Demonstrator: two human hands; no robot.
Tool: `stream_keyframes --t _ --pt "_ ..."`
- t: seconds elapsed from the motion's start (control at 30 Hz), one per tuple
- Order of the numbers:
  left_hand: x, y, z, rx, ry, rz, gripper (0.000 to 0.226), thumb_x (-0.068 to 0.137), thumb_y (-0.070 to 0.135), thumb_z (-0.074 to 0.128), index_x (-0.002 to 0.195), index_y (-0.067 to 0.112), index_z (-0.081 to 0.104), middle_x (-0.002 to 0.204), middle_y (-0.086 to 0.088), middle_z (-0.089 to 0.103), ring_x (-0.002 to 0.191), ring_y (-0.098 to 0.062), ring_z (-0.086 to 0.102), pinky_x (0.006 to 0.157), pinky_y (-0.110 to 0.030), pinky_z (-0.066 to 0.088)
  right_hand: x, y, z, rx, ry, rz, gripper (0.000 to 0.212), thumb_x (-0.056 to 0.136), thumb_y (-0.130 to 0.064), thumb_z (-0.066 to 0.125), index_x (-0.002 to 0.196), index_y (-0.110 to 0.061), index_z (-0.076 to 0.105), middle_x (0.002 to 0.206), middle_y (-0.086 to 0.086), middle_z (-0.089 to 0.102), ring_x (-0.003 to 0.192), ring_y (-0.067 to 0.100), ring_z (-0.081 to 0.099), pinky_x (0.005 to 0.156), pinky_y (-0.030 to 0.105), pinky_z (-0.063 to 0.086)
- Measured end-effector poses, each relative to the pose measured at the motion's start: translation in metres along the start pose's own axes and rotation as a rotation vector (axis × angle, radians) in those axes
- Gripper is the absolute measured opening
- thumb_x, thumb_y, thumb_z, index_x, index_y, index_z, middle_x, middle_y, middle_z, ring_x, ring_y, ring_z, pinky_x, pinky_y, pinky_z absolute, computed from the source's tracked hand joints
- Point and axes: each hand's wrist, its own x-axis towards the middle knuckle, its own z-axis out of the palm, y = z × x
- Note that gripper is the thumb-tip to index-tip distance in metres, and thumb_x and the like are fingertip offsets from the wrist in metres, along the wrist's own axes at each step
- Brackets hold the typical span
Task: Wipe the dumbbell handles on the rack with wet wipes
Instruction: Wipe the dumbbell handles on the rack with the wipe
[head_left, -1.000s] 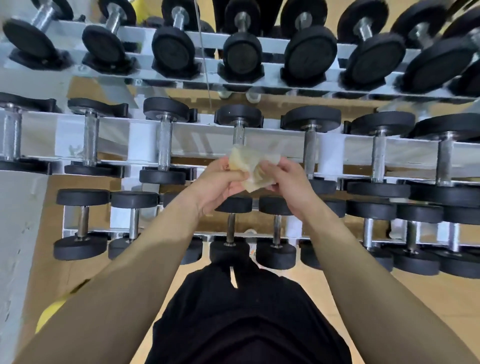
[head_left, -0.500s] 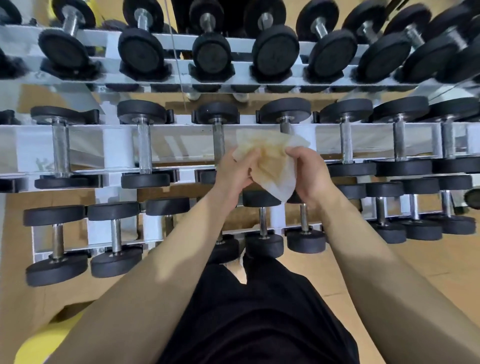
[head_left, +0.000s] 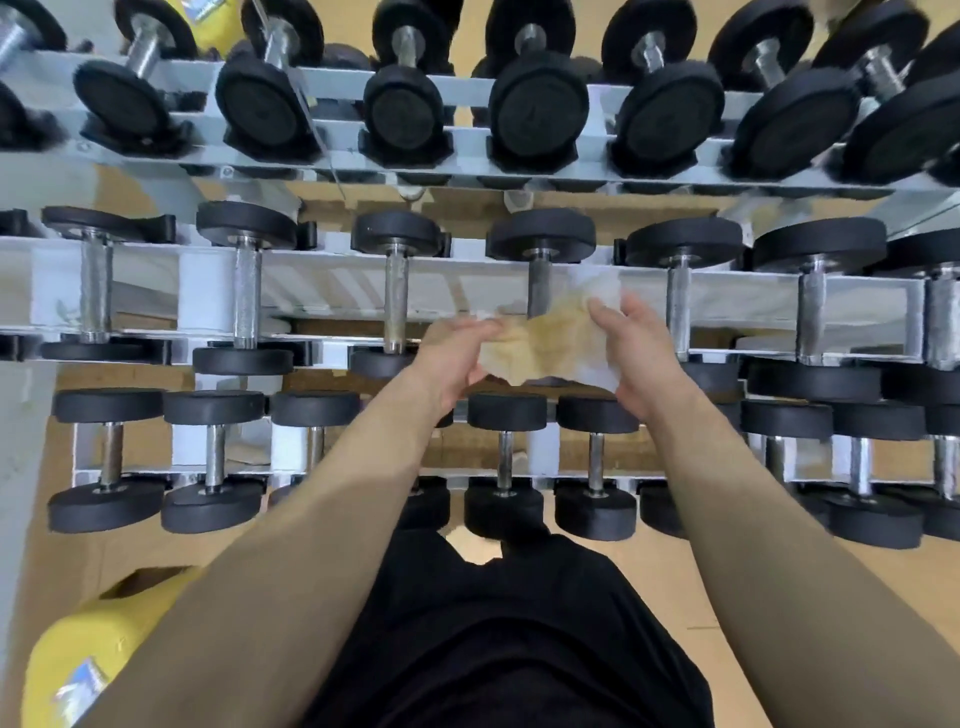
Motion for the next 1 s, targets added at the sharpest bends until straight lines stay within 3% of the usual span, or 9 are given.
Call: stream_keyframes --t 0.17,0.27,0.33,0.43,0.53,0.67,0.8,0.9,1.0 --pt "0.034 -0.016 0.042 0.242 0.304 0.188 0.017 0.098 0.021 0.064 0.113 0.011 0.064 0.104 -0.002 0.072 0.096 -0.019 0.069 0.090 -0.038 0.058 0.044 0.015 -0.035 -0.180 0.007 -0.010 0.018 0.106 -0.013 0.048 0.113 -0.014 0.065 0.104 -0.005 0.068 0.092 0.003 0.066 0.074 0.014 0.051" --pt "0.056 -0.013 0.054 0.382 0.472 0.344 0.006 0.103 0.021 0.054 0.103 0.016 0.051 0.082 0.011 0.057 0.074 0.001 0.054 0.068 -0.019 0.041 0.073 0.025 -0.033 -0.210 0.023 0.042 0.032 0.107 -0.015 0.046 0.138 -0.016 0.054 0.129 -0.003 0.058 0.117 0.013 0.055 0.097 0.026 0.045" --pt "0.073 -0.008 0.054 0.480 0.560 0.428 0.010 0.104 0.024 0.050 0.100 0.014 0.050 0.075 0.008 0.053 0.068 -0.006 0.052 0.065 -0.023 0.033 0.097 0.032 -0.028 -0.158 0.042 0.088 0.027 0.106 -0.017 0.047 0.132 -0.022 0.054 0.117 -0.002 0.060 0.105 0.017 0.057 0.090 0.028 0.049" --pt "0.100 -0.004 0.046 0.557 0.603 0.455 0.020 0.104 0.029 0.046 0.107 0.011 0.052 0.078 0.005 0.059 0.078 -0.021 0.059 0.071 -0.031 0.039 0.120 0.041 -0.022 -0.046 0.073 0.123 0.021 0.104 -0.013 0.049 0.116 -0.027 0.059 0.097 0.005 0.060 0.075 0.015 0.055 0.065 0.027 0.048" --pt "0.123 -0.005 0.041 0.633 0.578 0.428 0.026 0.103 0.034 0.046 0.117 0.013 0.053 0.082 0.005 0.059 0.083 -0.024 0.058 0.074 -0.033 0.041 0.132 0.048 -0.017 -0.072 0.109 0.147 0.026 0.101 -0.012 0.046 0.104 -0.033 0.061 0.098 0.006 0.056 0.080 0.020 0.051 0.067 0.032 0.045" --pt "0.131 -0.014 0.038 0.631 0.528 0.356 0.027 0.102 0.037 0.052 0.117 0.015 0.052 0.080 0.012 0.057 0.088 -0.023 0.060 0.079 -0.034 0.044 0.141 0.056 -0.014 -0.053 0.269 0.194 0.025 0.100 -0.012 0.047 0.120 -0.017 0.062 0.104 0.005 0.059 0.081 0.021 0.052 0.066 0.026 0.044" --pt "0.117 -0.025 0.038 0.528 0.646 0.389 0.022 0.102 0.026 0.050 0.121 0.014 0.051 0.106 0.003 0.061 0.101 -0.020 0.060 0.090 -0.030 0.044 0.123 0.047 -0.008 -0.385 0.484 -0.027 0.030 0.098 -0.016 0.049 0.128 -0.019 0.055 0.124 0.000 0.058 0.110 0.019 0.058 0.092 0.031 0.050" --pt "0.107 -0.040 0.047 0.416 0.660 0.353 0.010 0.099 0.017 0.049 0.109 0.020 0.053 0.108 0.000 0.062 0.103 -0.022 0.060 0.095 -0.034 0.046 0.112 0.047 0.012 -0.493 0.331 -0.167 0.032 0.098 -0.020 0.052 0.130 -0.014 0.056 0.124 -0.001 0.056 0.109 0.013 0.055 0.097 0.029 0.045" --pt "0.102 -0.046 0.066 0.332 0.650 0.284 0.009 0.099 0.018 0.047 0.105 0.022 0.052 0.112 -0.002 0.062 0.103 -0.023 0.060 0.095 -0.040 0.047 0.121 0.050 0.041 -0.532 0.111 -0.036 0.041 0.097 -0.028 0.051 0.127 -0.002 0.054 0.106 0.002 0.060 0.094 0.018 0.057 0.076 0.029 0.045"
